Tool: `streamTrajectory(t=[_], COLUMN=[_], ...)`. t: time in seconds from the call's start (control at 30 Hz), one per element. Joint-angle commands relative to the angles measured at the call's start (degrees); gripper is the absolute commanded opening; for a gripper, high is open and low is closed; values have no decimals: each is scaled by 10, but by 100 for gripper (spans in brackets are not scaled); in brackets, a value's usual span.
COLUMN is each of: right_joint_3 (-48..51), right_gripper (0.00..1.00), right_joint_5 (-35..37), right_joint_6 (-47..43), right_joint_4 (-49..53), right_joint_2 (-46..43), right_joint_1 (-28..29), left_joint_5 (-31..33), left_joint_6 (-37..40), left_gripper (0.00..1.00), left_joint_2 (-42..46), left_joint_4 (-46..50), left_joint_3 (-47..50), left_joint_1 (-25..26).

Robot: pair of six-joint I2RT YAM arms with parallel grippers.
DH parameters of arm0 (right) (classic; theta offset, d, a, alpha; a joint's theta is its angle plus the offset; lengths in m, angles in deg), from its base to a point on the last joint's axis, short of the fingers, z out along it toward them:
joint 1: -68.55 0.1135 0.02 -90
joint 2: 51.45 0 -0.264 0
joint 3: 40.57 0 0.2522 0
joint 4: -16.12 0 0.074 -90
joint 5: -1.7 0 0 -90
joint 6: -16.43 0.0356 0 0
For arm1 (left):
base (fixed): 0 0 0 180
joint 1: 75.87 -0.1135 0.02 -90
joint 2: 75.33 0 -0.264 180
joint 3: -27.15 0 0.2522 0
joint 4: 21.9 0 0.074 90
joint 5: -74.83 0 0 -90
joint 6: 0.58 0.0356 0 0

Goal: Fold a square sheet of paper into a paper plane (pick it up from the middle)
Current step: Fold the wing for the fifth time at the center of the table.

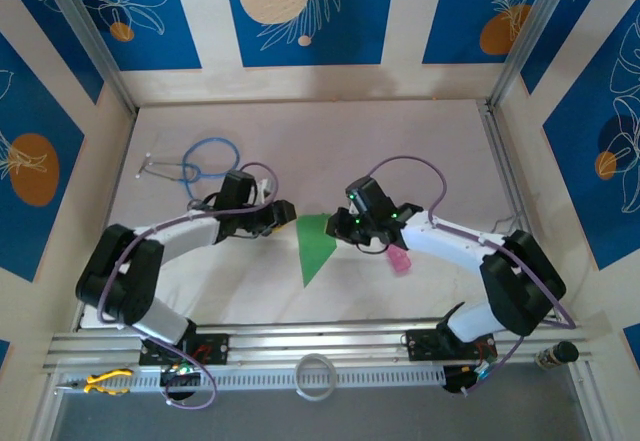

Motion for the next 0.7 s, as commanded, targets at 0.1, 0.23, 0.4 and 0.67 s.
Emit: streamTrajectory(t=[0.1,0.23,0.4,0.67], right_joint_3=[4,13,25,26], right_gripper=[18,18,19,20], right_joint_5=[28,34,26,3], right_joint_6=[-18,-13,-4,-6], right_joint_4=[3,9,5,-6], right_joint_2=[-20,-19,-13,15], right_joint_1=[0,-3,-7,-11], left_joint_5=[-13,-13,-25,-37], left_joint_6=[-23,-24,-22,-28], left_gripper=[45,44,42,41], left_joint_2=[-57,-79,-100,-109], left_joint_4=[-23,-22,-34,-54], left_joint_3=[-39,-42,-43,-57], left_joint_1=[23,28,35,48])
